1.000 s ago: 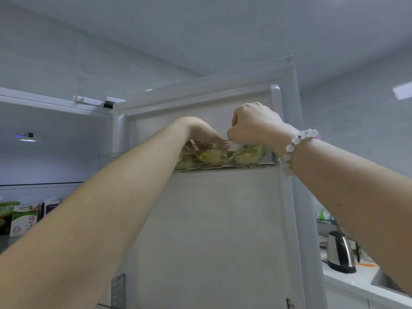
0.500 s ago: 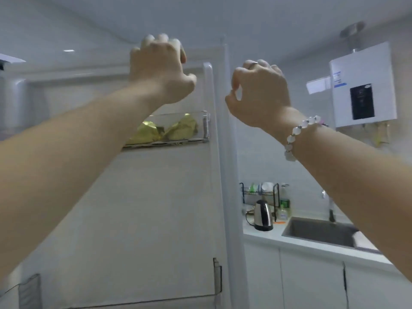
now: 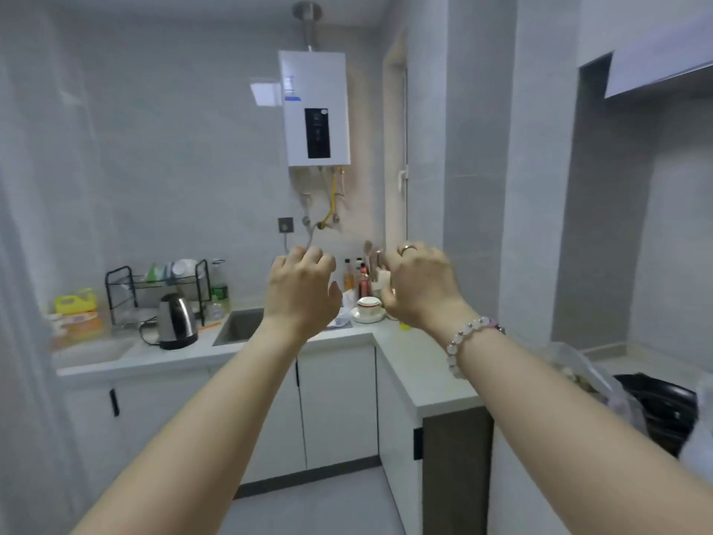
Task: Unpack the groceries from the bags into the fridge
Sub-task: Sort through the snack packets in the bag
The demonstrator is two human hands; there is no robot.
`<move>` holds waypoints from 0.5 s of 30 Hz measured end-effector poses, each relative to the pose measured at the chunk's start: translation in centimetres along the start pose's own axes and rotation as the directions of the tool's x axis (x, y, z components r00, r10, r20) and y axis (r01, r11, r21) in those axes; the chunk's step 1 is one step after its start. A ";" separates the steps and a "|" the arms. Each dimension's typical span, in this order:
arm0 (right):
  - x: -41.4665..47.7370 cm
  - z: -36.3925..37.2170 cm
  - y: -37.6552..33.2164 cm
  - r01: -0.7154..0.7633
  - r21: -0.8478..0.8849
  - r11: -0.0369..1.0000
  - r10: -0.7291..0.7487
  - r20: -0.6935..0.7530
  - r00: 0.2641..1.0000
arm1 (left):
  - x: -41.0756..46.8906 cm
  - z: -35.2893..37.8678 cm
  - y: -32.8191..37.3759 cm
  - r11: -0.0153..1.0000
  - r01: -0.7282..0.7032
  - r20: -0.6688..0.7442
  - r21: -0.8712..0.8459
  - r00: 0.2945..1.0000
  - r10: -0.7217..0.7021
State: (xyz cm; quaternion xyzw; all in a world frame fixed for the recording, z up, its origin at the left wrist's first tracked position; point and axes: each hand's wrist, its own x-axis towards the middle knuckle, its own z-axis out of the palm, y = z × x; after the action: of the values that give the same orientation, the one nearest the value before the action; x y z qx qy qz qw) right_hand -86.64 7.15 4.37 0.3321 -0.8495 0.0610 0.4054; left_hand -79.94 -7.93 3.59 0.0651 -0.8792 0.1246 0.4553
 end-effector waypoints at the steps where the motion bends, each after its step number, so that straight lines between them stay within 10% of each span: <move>1: -0.8 0.4 1.0 -0.017 -0.003 1.000 0.017 0.002 1.000 | 0.0 1.2 1.4 0.999 -0.015 0.003 -0.038 1.000 0.015; 15: -2.7 4.7 18.8 -0.198 -0.229 0.953 0.219 0.074 0.973 | 7.5 10.6 18.0 0.952 -0.173 0.161 -0.251 0.963 0.218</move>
State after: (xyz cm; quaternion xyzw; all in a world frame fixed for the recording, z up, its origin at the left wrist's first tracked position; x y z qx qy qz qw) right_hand -100.01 21.32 2.45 0.1961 -0.9003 -0.0076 0.3885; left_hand -96.72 6.44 0.99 -0.0655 -0.9287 0.0578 0.3604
